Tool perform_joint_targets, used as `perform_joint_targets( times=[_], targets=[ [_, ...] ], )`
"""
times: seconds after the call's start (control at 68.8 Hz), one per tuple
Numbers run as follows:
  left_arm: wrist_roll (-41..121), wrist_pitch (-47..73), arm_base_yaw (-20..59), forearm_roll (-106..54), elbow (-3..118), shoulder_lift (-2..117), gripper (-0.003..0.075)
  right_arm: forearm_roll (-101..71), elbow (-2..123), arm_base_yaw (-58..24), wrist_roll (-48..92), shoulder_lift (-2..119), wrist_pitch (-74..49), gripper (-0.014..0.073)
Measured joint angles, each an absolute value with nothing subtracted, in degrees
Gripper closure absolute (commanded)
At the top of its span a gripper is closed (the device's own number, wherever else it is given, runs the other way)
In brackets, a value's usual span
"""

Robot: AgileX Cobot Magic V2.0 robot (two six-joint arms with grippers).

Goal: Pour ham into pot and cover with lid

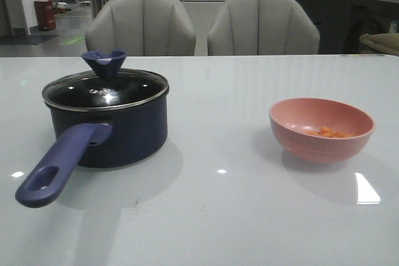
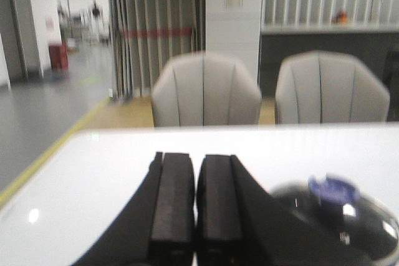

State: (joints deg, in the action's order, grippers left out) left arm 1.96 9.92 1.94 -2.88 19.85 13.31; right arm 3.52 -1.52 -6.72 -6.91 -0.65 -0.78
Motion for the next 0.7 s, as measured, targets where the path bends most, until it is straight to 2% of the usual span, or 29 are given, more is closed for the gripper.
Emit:
perform_joint_targets(
  times=[0.291, 0.378, 0.465, 0.552, 0.61, 0.698],
  targets=[
    [1.96, 14.82, 1.94, -2.88, 20.78, 20.99, 0.0606, 3.52, -1.52, -6.72, -6.91, -0.65, -0.78, 0.0436],
    [1.96, 14.71, 1.94, -2.88, 20.78, 21.90, 0.0579, 3.52, -1.52, -6.72, -6.91, -0.65, -0.78, 0.0436],
    [1.96, 14.49, 1.94, -2.88, 20.90, 22.02, 0.0479, 3.52, -1.52, -6.72, -6.91, -0.65, -0.78, 0.0436],
    [1.96, 14.35, 1.94, -2.88, 21.00, 22.02, 0.0307, 3.52, -1.52, -6.72, -6.91, -0.65, -0.78, 0.0436],
    [1.96, 14.35, 1.94, -2.88, 21.00, 22.02, 0.0227, 3.52, -1.52, -6.72, -6.91, -0.65, -0.78, 0.0436],
    [1.96, 14.35, 1.94, -2.88, 21.00, 22.02, 0.0186, 3.52, -1.52, -6.72, -6.91, -0.65, -0.78, 0.0436]
  ],
)
